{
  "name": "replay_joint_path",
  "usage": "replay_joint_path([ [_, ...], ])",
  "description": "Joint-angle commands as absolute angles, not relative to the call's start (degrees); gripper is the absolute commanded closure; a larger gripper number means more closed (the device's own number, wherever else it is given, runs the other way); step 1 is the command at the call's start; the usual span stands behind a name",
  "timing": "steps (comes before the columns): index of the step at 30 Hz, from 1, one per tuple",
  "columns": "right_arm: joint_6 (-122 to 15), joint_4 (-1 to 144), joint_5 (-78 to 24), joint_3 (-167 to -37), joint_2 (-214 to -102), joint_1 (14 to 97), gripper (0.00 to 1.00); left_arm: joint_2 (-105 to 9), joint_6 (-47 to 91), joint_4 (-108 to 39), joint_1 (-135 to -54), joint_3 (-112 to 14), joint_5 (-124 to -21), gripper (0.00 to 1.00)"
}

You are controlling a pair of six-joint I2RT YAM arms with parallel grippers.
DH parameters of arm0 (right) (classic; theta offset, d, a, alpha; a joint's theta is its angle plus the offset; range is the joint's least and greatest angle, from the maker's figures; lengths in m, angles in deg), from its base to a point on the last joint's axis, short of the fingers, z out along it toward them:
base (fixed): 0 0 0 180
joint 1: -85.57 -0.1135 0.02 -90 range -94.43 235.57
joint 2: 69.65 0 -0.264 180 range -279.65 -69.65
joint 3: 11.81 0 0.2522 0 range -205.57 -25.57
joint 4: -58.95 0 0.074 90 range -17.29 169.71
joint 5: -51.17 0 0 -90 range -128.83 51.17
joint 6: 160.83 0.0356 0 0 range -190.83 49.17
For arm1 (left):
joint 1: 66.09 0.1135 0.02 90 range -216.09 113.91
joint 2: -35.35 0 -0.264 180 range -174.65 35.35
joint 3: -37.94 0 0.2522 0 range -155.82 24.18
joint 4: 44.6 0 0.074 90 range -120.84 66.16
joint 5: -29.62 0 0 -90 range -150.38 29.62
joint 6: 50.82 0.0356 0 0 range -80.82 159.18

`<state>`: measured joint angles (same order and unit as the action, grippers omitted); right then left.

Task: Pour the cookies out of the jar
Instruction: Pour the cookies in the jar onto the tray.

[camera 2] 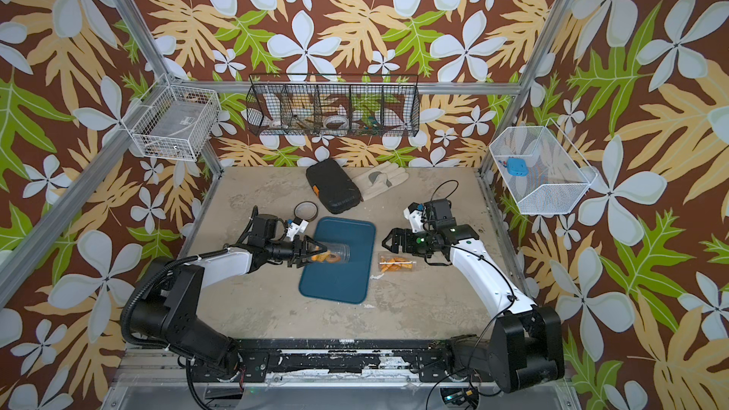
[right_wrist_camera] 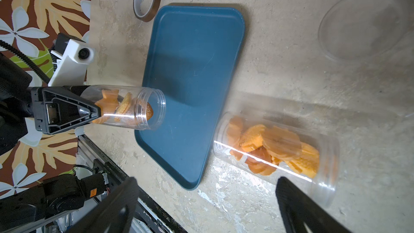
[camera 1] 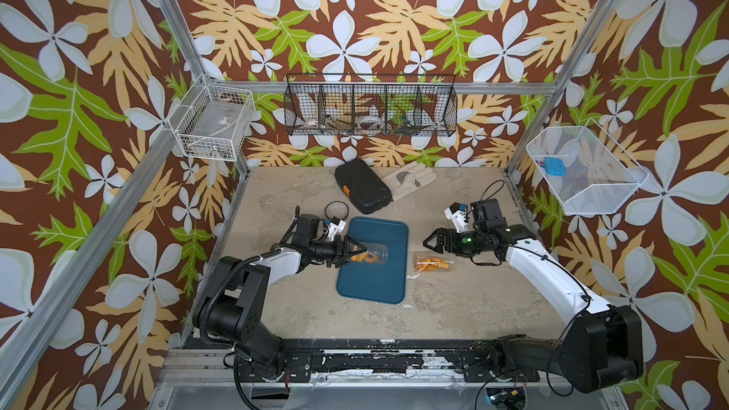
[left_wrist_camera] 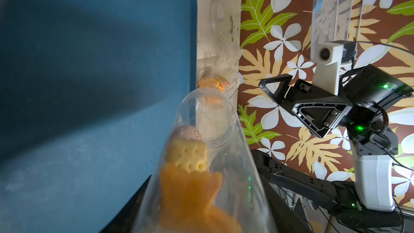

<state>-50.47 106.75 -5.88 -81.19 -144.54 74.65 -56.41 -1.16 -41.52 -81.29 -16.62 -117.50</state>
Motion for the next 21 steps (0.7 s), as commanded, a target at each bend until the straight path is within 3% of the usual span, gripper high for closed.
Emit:
replay_joint_path([
  [1, -49.9, 105.78, -5.72, -80.81, -144.35, 74.62, 0.03, -57.99, 4.15, -38.54, -81.24, -17.6, -119.16, 0.81],
  [13, -49.03, 104.99, -5.7, -79.63, -143.99, 74.15, 0.03, -61.15, 9.66, -31.84, -81.29, -21.02, -118.84, 0.81],
  [17, -49.03, 105.01, -5.7, -79.62, -144.16, 73.92, 0.03, -60.03, 15.18, -23.38, -81.28, -24.65, -110.74, 0.81],
  [21, -49.1, 104.79, -5.71, -79.67, -144.4, 73.62, 0.03, -60.24, 14.35, -24.57, -81.12, -24.84, -114.65, 0.81],
])
